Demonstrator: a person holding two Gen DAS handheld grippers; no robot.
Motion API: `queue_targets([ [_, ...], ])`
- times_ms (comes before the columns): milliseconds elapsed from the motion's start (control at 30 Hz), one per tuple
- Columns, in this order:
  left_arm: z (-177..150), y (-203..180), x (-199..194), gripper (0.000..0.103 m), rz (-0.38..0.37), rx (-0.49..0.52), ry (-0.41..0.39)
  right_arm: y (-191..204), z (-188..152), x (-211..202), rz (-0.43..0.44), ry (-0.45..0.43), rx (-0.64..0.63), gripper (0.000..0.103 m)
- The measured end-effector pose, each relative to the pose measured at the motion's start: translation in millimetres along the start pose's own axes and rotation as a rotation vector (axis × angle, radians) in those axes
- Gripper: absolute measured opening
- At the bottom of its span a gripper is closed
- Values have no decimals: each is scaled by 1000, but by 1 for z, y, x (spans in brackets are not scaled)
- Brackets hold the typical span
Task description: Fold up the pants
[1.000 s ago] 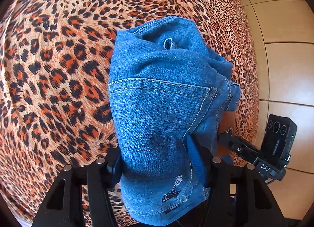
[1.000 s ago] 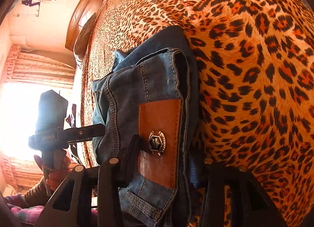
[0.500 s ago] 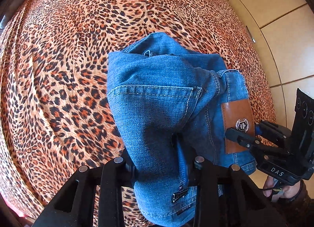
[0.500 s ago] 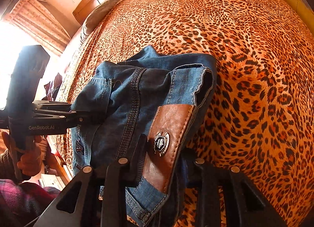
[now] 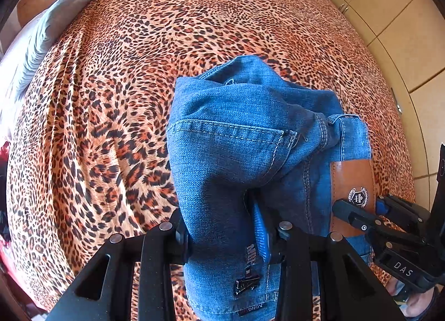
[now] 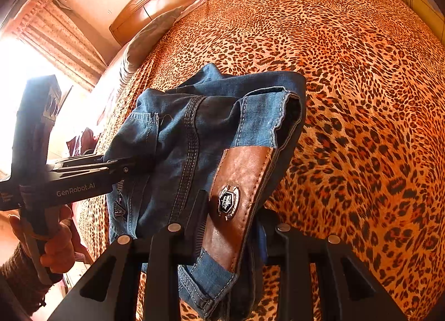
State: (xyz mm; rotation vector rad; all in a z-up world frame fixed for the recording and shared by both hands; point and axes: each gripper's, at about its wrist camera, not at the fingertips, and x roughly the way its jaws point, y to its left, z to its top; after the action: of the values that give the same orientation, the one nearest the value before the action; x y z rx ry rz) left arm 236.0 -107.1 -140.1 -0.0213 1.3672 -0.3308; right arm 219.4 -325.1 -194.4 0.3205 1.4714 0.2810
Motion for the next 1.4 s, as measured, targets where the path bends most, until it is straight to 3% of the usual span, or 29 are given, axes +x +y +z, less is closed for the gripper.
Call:
queue_targets([
  [100, -1, 7, 40, 37, 91, -19, 84, -14, -1, 42, -75, 119, 77, 35],
  [133, -3, 9, 46, 38, 96, -24, 90, -21, -3, 47, -57, 131, 113, 38],
  [233, -7, 11, 39, 39, 53, -38, 65, -35, -6, 37, -6, 99, 207, 41],
  [367, -9, 11, 29, 39, 46, -19, 45, -39, -8, 13, -64, 83, 198, 41],
  [433, -12, 12, 18, 39, 47, -19, 23, -39, -9, 0, -83, 73, 203, 46],
  [500, -18, 10, 8, 39, 53, -19, 1, -35, -10, -12, -138, 62, 187, 65],
  [567, -25, 9, -2, 39, 60, -15, -23, -28, -11, -21, -208, 50, 156, 76],
  [767, -57, -3, -47, 39, 99, 34, -95, -1, -32, -46, -270, 13, 96, 78],
  [900, -76, -14, -67, 39, 129, 65, -136, 23, -50, -76, -341, -84, 28, 78],
  [1033, -94, -19, -83, 39, 119, 59, -171, 54, -74, -125, -519, -292, -66, 78],
  [1067, -100, -19, -86, 39, 109, 55, -182, 60, -80, -134, -574, -339, -80, 84],
  [1100, -106, -20, -88, 39, 98, 53, -195, 61, -84, -140, -628, -359, -72, 97],
  [1133, -113, -19, -90, 39, 88, 47, -207, 57, -86, -142, -646, -346, -41, 103],
  [1233, -139, -18, -92, 39, 125, 17, -232, 36, -91, -139, -561, -260, 59, 101],
  [1400, -189, -26, -88, 39, 304, 14, -263, 33, -119, -135, -533, -243, 50, 100],
])
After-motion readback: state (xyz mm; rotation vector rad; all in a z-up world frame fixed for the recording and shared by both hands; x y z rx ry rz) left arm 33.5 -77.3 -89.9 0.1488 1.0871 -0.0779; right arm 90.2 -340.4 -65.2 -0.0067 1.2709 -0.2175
